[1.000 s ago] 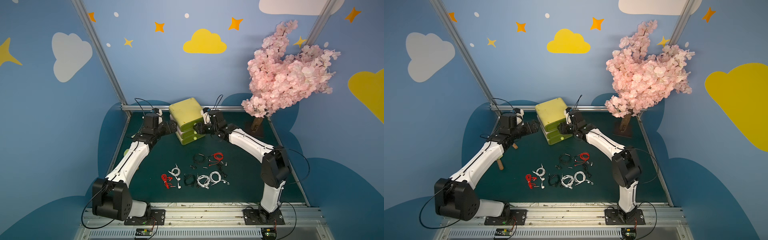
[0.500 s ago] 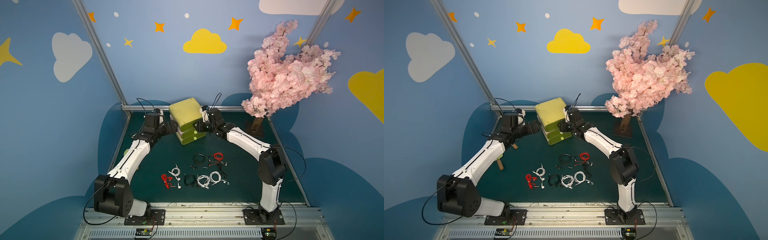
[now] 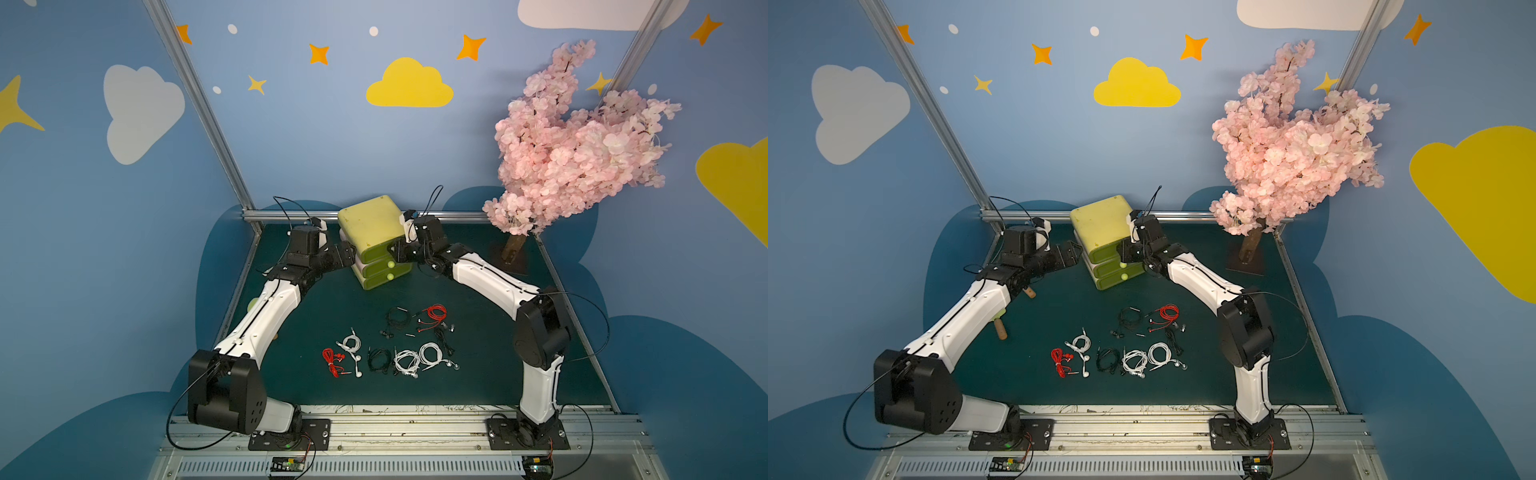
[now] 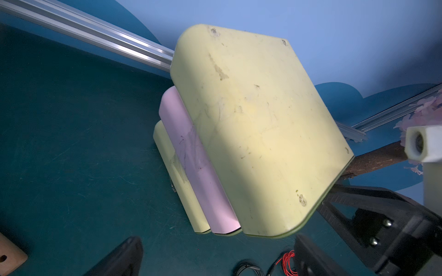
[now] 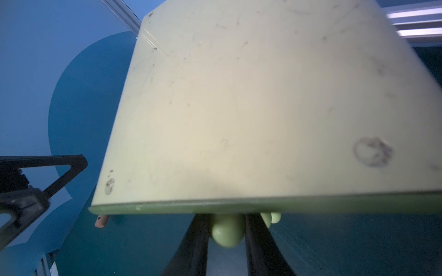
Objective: Place the wired earphones into the drawer by color
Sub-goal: Open the drawer in the storage box.
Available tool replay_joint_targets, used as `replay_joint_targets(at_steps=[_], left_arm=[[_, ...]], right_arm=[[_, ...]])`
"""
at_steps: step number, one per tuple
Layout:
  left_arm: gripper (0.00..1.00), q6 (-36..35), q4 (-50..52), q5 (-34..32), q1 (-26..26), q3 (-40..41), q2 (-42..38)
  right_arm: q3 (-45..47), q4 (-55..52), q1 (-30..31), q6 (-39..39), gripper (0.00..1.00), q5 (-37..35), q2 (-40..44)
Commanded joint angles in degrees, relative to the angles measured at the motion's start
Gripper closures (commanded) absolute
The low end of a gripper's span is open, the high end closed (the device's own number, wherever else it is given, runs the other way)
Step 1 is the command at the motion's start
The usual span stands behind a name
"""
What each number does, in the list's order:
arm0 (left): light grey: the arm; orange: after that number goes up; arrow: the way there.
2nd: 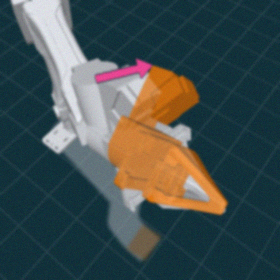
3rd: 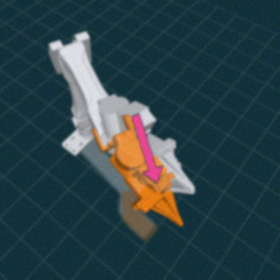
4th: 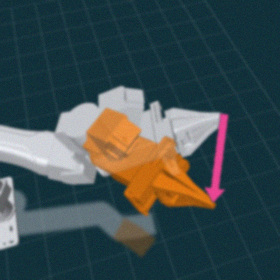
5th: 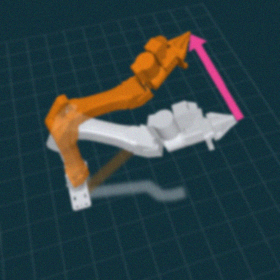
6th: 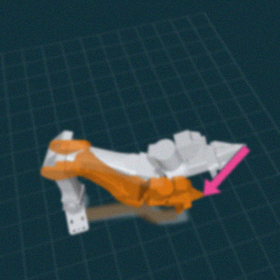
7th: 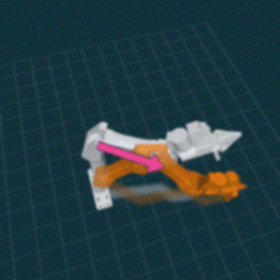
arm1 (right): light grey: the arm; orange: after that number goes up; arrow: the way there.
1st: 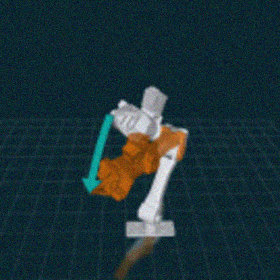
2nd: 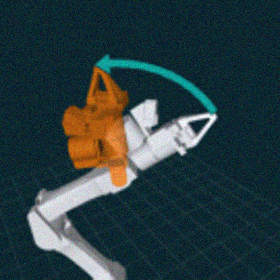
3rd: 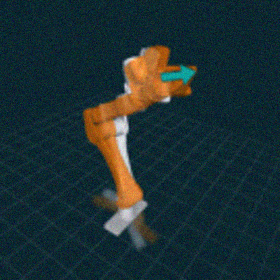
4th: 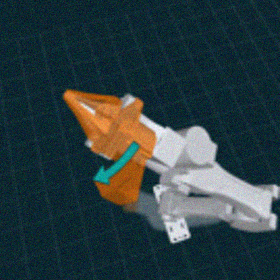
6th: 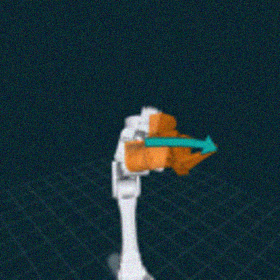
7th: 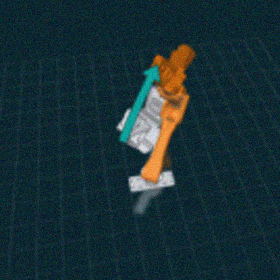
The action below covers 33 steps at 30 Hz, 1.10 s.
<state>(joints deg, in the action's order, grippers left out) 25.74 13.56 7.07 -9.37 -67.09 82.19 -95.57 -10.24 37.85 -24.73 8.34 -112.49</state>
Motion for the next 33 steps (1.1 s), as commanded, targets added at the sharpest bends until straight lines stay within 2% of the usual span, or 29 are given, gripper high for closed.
replay_joint_targets(at_steps=[1, 17, 28, 33], left_arm=[[0.00, -0.83, 0.50, 0.22, 0.40, -0.76, -0.01], [0.00, -0.82, 0.74, 0.84, 0.30, -3.93, 2.40], [0.00, -2.08, 2.04, 2.37, -0.01, -12.35, 12.00], [0.00, -1.87, 1.47, 2.25, -0.13, -12.47, 13.34]], right_arm=[[-0.96, -0.63, -0.14, -0.11, 0.76, 0.78, 0.28], [8.16, 0.66, -1.10, -0.66, 0.77, 0.58, 7.52], [9.71, 0.83, -1.63, -0.62, 0.77, 1.20, 8.69], [9.71, 0.61, -1.73, -0.48, 0.77, 1.83, 8.91]])
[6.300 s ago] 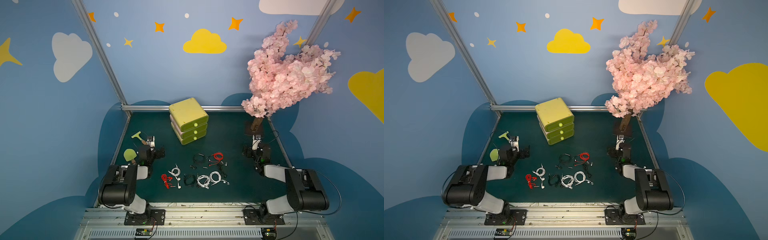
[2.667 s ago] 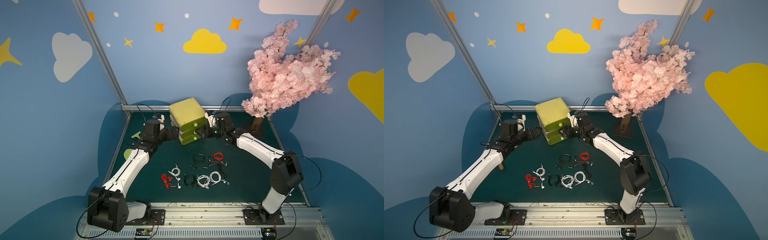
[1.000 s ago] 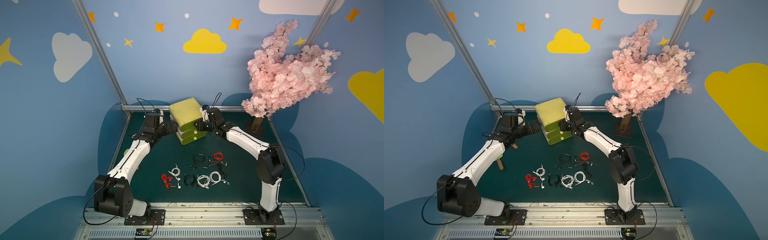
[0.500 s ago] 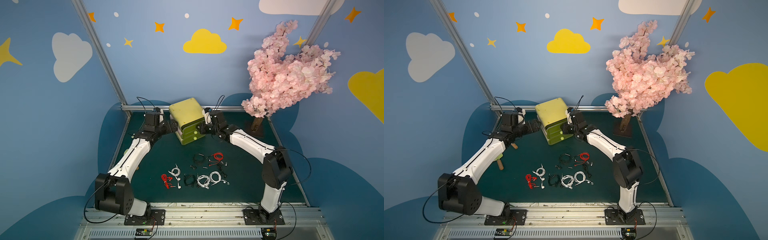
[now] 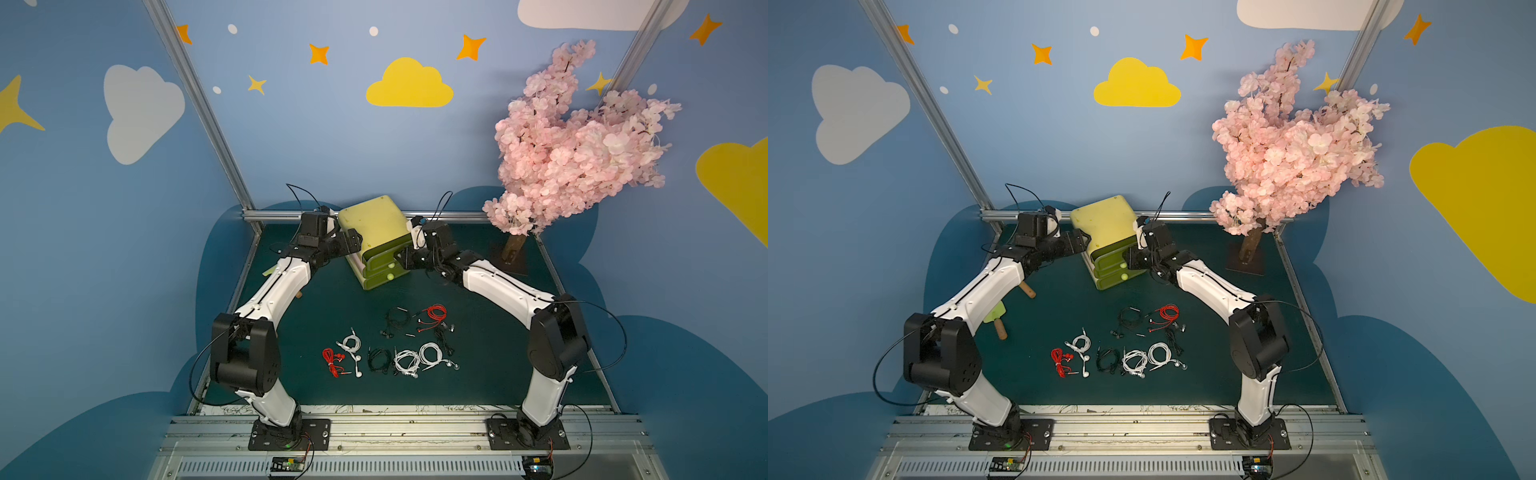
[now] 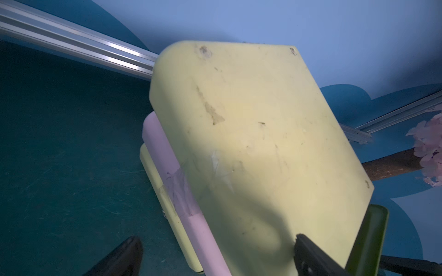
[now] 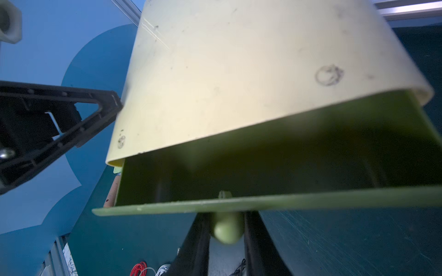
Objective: Place the wired earphones into the drawer by color
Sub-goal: Open the drawer in the storage box.
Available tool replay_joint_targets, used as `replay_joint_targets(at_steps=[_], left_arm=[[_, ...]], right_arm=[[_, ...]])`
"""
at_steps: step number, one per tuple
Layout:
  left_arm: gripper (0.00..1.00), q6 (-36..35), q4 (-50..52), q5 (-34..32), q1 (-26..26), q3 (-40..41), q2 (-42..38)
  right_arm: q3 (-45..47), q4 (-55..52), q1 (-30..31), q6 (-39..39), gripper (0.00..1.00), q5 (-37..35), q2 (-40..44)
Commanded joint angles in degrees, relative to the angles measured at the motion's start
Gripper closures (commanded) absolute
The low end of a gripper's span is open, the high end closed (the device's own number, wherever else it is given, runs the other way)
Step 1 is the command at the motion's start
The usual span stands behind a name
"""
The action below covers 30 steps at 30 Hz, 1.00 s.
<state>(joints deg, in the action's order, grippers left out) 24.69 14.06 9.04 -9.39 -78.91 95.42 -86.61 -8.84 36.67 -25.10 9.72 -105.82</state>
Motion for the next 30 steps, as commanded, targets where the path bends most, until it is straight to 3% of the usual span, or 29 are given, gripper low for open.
replay_joint_targets(at_steps=[1, 15, 18, 21, 30], left_arm=[[0.00, -0.78, 0.95, 0.28, -0.13, -0.71, 0.21], [0.00, -0.23, 1.60, -0.07, -0.46, -0.64, 0.74], [0.00, -0.08, 1.43, -0.07, -0.64, -0.45, 0.56], [0.00, -0.05, 1.58, -0.07, -0.72, -0.45, 0.51], [0.00, -0.17, 1.82, -0.12, -0.81, -0.63, 0.30]], right_arm=[[0.88, -0.90, -0.62, -0.12, 0.78, 0.56, 2.29], [7.78, -1.53, -1.13, 0.50, 0.78, -0.06, 8.11], [8.39, -1.18, -1.33, 1.13, 0.63, 0.46, 8.61], [7.86, -0.96, -1.46, 1.33, 0.56, 1.57, 8.37], [3.01, -1.17, -1.33, 1.74, 0.54, 4.84, 4.47]])
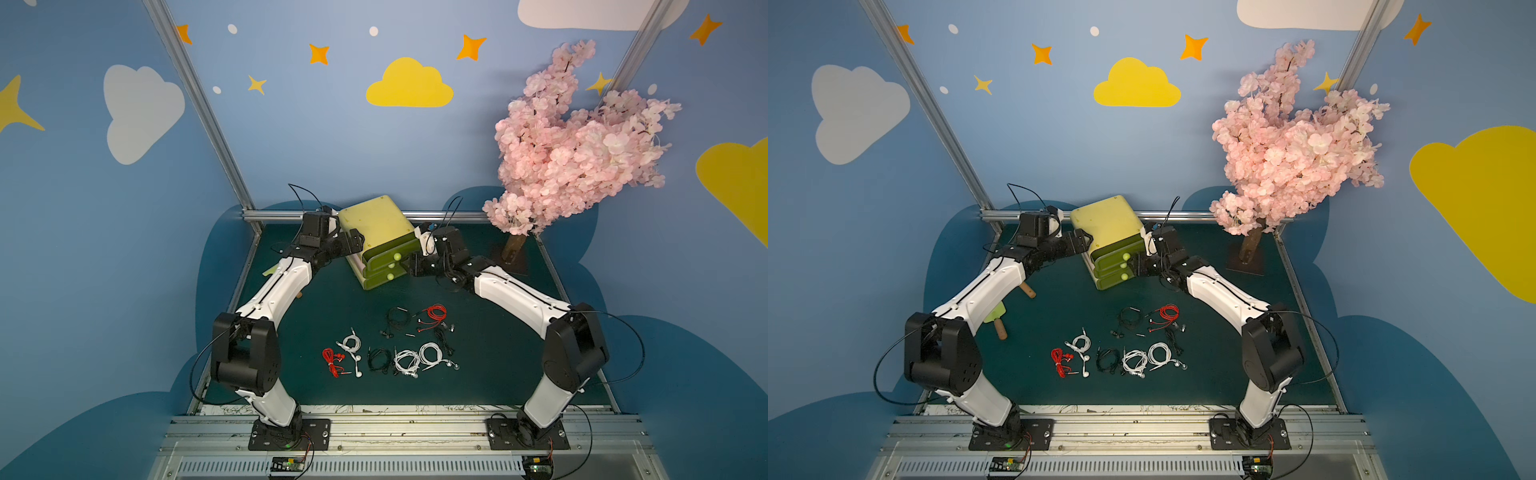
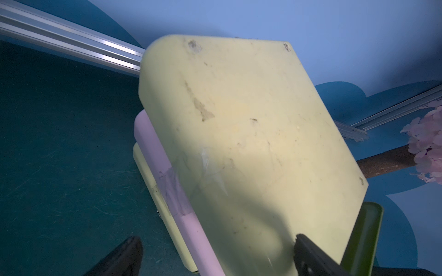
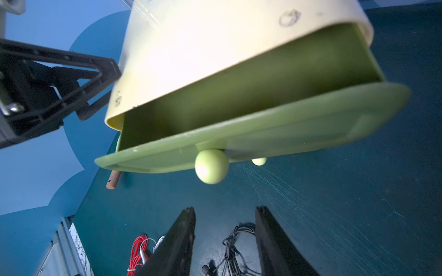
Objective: Place the wired earphones into the drawer by color
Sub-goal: Open the drawer in the storage box.
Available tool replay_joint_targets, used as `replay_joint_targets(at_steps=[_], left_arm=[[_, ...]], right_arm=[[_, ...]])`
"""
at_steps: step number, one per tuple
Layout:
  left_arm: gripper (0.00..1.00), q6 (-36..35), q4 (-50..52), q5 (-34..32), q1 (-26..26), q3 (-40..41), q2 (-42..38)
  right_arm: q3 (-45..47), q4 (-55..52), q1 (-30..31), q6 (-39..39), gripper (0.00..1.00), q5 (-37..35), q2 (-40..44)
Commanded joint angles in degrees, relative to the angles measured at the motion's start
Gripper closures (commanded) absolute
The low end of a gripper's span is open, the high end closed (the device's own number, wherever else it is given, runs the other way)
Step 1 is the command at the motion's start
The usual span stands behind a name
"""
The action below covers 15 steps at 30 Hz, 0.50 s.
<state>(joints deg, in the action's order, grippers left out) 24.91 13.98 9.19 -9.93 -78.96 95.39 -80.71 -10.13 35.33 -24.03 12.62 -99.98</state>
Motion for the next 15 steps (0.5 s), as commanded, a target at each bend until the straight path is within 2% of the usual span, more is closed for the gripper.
replay_joint_targets(at_steps=[1, 8, 15], left_arm=[[0.00, -0.41, 1.96, -0.31, -0.26, -0.58, 0.32], [0.00, -0.38, 2.03, -0.14, -0.26, -0.58, 0.54], [0.00, -0.38, 2.23, -0.18, -0.27, -0.41, 0.41]], right_arm=[[-3.30, 0.19, 0.00, 0.63, 0.54, 2.14, -1.74], [-6.34, -0.42, 0.09, 0.51, 0.54, 2.58, -4.98], [-7.75, 0.44, 0.09, 0.06, 0.60, 3.26, -6.79]])
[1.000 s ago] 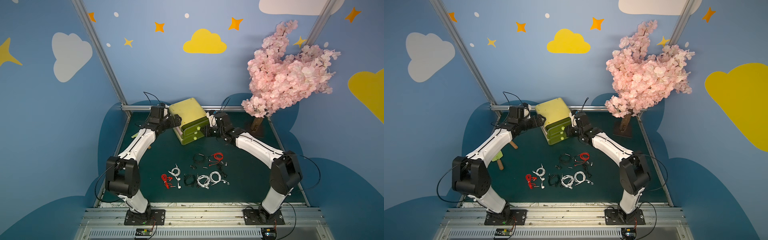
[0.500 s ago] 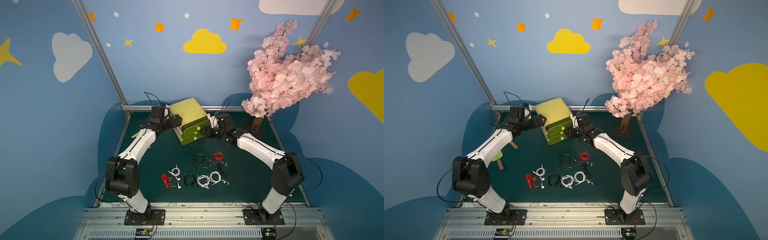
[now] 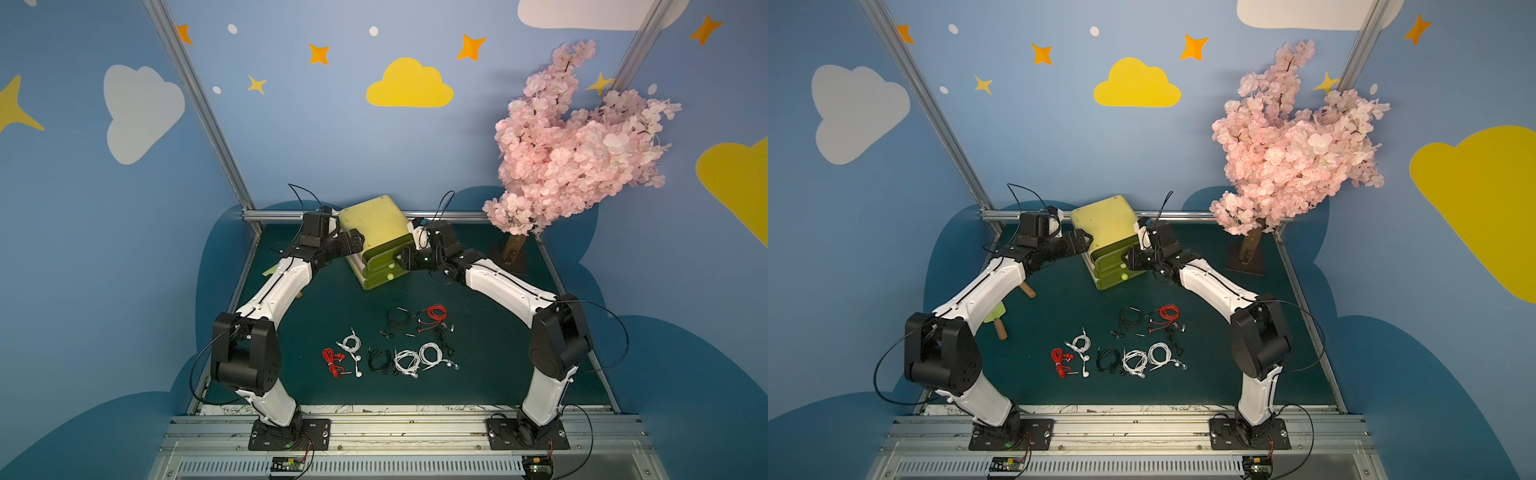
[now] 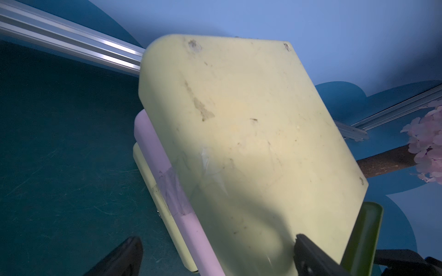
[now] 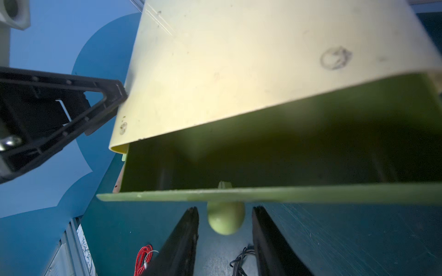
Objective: Place the wired earphones into the drawer by color
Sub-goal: Open the drawer in the storage box.
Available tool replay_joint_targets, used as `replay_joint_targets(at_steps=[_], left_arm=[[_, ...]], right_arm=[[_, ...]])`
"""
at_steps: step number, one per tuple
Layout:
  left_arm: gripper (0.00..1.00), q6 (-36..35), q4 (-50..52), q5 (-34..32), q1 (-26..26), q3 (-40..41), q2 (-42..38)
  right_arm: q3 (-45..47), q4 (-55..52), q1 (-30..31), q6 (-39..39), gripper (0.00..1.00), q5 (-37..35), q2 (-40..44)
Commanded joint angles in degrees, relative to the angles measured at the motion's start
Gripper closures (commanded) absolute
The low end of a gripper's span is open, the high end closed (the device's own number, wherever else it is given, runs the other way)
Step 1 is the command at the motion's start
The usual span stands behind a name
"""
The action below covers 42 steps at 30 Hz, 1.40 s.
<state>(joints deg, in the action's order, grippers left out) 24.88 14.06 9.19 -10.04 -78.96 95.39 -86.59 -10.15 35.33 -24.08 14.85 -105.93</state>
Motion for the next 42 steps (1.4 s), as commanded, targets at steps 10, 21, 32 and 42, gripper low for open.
replay_joint_targets(at_steps=[10, 21, 32, 42], left_arm=[[0.00, -0.28, 2.02, -0.40, -0.15, -0.14, 0.50], [0.00, -0.04, 2.29, -0.49, -0.19, -0.34, 0.67], [0.00, 0.32, 2.24, -0.75, -0.13, 0.11, 0.58], [0.00, 0.52, 2.24, -1.19, -0.22, 0.56, 0.28]], right_arm=[[-2.49, 0.93, -0.07, -0.35, 0.75, 1.65, -1.74], [3.95, 1.69, -0.36, -0.47, 0.81, 0.54, 3.40], [11.07, 0.18, -1.05, -0.41, 0.82, -0.17, 9.26], [14.93, -0.21, -1.58, -0.28, 0.82, -0.09, 12.69]])
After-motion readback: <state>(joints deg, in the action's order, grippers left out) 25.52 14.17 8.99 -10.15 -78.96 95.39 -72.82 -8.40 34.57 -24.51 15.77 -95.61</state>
